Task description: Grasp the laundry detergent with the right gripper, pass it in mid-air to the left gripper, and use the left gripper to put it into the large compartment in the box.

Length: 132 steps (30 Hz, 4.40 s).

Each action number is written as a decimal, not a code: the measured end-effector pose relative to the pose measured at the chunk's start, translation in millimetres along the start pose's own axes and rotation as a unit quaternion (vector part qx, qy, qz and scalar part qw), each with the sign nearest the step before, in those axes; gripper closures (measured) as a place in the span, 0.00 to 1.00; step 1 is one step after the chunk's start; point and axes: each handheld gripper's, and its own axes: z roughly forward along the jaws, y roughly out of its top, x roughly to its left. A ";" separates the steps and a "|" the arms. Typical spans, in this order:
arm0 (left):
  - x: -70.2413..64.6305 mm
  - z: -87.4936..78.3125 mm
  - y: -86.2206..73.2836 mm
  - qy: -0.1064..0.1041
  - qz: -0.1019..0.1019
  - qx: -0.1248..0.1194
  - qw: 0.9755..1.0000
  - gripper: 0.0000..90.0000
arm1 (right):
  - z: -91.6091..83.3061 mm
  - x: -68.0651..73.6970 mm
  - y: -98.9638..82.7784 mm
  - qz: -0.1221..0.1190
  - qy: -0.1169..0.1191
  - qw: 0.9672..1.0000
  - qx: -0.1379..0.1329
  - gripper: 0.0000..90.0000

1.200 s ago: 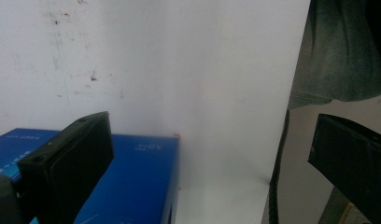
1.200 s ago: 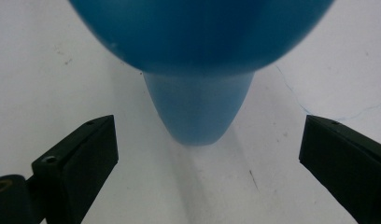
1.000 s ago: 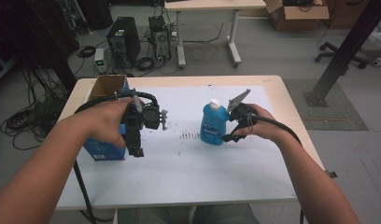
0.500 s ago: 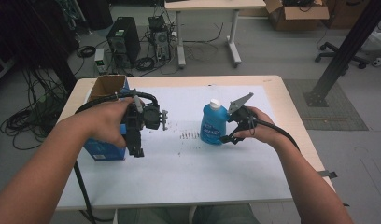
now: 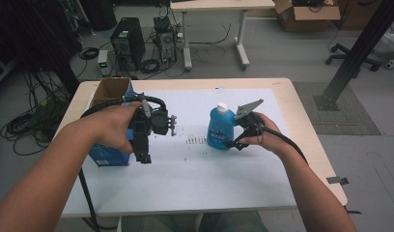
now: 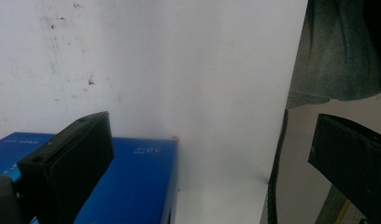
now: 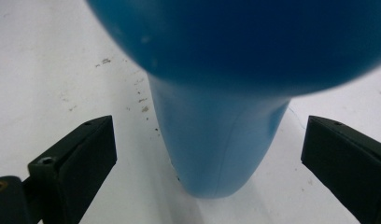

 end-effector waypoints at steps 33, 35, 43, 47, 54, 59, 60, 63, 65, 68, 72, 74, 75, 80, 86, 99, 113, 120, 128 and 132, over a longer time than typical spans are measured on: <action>-0.4 3.1 -1.9 -0.002 -0.004 0.000 1.000 0.00 | 9.3 5.0 -4.1 0.005 -0.012 0.997 -0.071 0.08; 0.0 3.7 -2.2 -0.005 -0.005 0.000 1.000 0.00 | 9.1 5.4 -3.9 0.005 -0.013 0.997 -0.072 0.10; 0.6 5.8 -0.6 -0.006 -0.002 0.000 1.000 0.00 | 9.3 5.4 -4.3 0.005 -0.021 0.997 -0.074 0.17; 0.7 4.5 -0.2 -0.005 -0.002 0.001 1.000 0.00 | 9.7 6.3 -4.1 0.002 -0.018 0.997 -0.077 0.20; 0.4 4.2 -0.5 -0.004 -0.003 -0.001 1.000 0.00 | 11.3 7.1 -3.9 0.001 -0.018 0.997 -0.079 0.24; -0.1 4.0 -1.5 -0.004 -0.004 0.000 1.000 0.00 | 13.9 8.0 -3.8 0.003 -0.021 0.996 -0.082 0.27; -0.1 4.0 -1.5 -0.004 -0.004 0.000 1.000 0.00 | 13.9 8.0 -3.8 0.003 -0.021 0.996 -0.082 0.27; -0.4 3.8 -2.2 -0.004 -0.004 -0.001 1.000 0.00 | 14.7 8.0 -3.4 0.004 -0.025 0.996 -0.087 0.29; -0.4 3.6 -2.3 -0.004 -0.004 0.000 1.000 0.00 | 14.8 8.1 -3.3 0.003 -0.026 0.996 -0.088 0.29; -0.2 3.5 -2.7 -0.004 -0.005 -0.001 1.000 0.00 | 15.0 7.9 -3.4 0.003 -0.028 0.996 -0.087 0.31; 0.0 3.7 -2.6 -0.003 -0.004 0.000 1.000 0.00 | 16.4 8.5 -3.5 0.003 -0.029 0.996 -0.086 0.32; 0.0 3.7 -2.4 -0.003 -0.003 -0.001 1.000 0.00 | 17.5 8.7 -3.5 0.003 -0.028 0.996 -0.085 0.34; 0.0 3.9 -2.3 -0.004 -0.003 -0.001 1.000 0.00 | 18.5 9.1 -3.6 0.002 -0.028 0.996 -0.084 0.34; 0.4 5.1 -2.8 -0.004 -0.005 -0.002 1.000 0.00 | 19.0 8.9 -3.6 0.003 -0.029 0.996 -0.088 0.42; 0.8 5.5 -2.4 -0.004 -0.005 -0.001 1.000 0.00 | 18.9 8.4 -3.9 0.001 -0.033 0.995 -0.091 0.46; 2.2 0.9 4.0 -0.003 -0.001 -0.001 1.000 0.00 | 10.5 13.7 1.8 -0.022 -0.010 0.996 -0.090 0.50; 4.8 -7.7 11.0 -0.001 0.003 -0.006 1.000 0.00 | -26.7 33.4 25.0 -0.089 0.041 0.993 -0.064 0.51; 4.9 -11.8 17.4 -0.003 0.007 -0.014 1.000 0.00 | -30.3 56.8 32.5 -0.129 0.087 0.986 -0.056 0.51; 3.0 -15.8 22.9 -0.002 0.010 -0.007 1.000 0.00 | -18.0 73.4 34.2 -0.148 0.119 0.980 -0.052 0.51; 2.2 -17.4 26.5 -0.001 0.011 -0.005 1.000 0.00 | -12.2 79.2 35.1 -0.151 0.128 0.979 -0.054 0.51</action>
